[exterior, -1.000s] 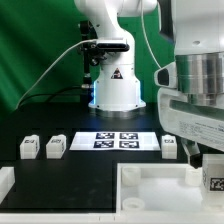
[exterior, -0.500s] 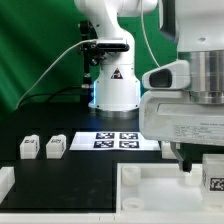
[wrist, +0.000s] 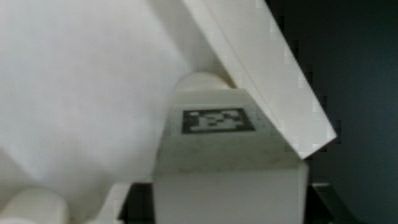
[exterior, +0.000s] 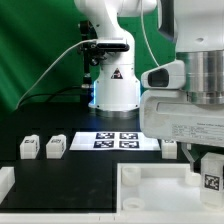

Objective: Assemble one leg

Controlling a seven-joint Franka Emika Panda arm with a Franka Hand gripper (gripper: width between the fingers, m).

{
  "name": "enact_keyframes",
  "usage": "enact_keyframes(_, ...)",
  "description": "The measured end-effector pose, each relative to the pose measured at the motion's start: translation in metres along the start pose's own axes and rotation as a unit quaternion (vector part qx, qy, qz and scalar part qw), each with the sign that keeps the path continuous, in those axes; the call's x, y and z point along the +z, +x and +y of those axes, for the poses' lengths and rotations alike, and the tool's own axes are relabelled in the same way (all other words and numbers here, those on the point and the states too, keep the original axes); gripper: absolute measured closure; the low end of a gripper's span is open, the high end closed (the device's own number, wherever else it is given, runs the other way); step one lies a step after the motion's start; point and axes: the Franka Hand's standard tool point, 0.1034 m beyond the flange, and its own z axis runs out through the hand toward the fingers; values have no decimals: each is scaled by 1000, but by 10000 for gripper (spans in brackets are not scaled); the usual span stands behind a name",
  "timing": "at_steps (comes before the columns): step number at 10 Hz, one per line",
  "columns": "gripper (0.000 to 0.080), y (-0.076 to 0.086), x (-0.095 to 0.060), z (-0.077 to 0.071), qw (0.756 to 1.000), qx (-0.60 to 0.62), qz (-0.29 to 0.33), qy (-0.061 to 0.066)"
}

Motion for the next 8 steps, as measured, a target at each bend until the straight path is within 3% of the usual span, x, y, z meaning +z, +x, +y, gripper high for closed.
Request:
enact_keyframes(2, 508, 0, 1, 2, 977, 211, 2, -6)
enact_keyframes(4, 508, -2, 2, 4, 912, 410, 8, -7)
enact_keyframes(5, 506, -3, 2, 6, 872, 489, 9, 4)
enact_keyframes(6, 506, -4, 2, 7, 858, 513, 7, 12)
enact_keyframes(7, 506, -4, 2, 7, 857, 516, 7, 11)
enact_keyframes(8, 414, -4, 3, 7, 862, 506, 7, 11)
